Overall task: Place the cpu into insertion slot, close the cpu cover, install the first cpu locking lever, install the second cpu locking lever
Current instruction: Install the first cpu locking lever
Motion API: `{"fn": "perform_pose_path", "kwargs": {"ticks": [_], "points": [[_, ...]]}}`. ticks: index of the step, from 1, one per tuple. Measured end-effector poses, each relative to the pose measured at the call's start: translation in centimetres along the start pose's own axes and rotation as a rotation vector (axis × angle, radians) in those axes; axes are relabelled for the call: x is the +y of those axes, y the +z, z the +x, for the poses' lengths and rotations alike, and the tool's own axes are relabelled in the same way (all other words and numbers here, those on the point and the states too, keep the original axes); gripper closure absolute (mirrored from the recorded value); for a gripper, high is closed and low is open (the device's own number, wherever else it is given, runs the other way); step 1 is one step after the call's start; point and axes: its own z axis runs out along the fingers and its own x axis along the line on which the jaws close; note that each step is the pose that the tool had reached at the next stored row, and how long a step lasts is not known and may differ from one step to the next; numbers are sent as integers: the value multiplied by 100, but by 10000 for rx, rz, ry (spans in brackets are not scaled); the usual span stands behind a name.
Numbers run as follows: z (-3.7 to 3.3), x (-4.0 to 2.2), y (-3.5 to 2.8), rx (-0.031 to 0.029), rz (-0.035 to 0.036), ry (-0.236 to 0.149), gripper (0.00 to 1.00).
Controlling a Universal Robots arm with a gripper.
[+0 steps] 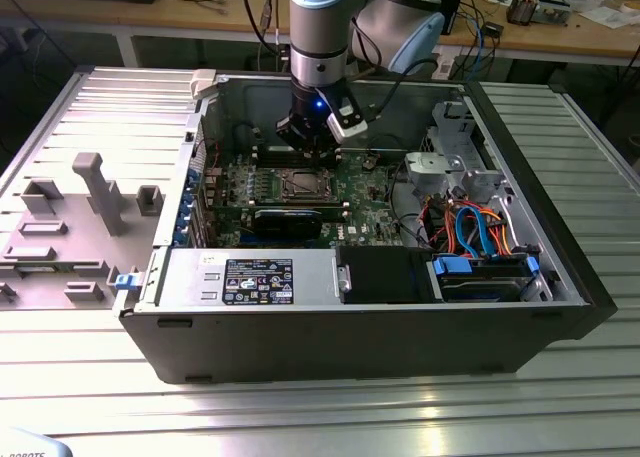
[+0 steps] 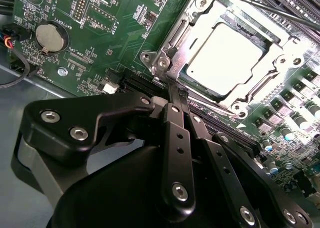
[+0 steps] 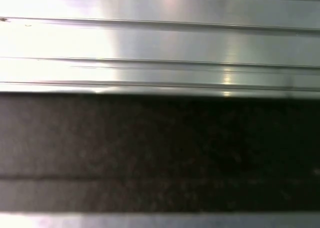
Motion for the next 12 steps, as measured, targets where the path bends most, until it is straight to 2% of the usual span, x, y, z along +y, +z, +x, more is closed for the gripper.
{"fn": "perform_pose_path", "kwargs": {"ticks": [12], "points": [[0, 0, -10, 1, 2, 0, 89]]}}
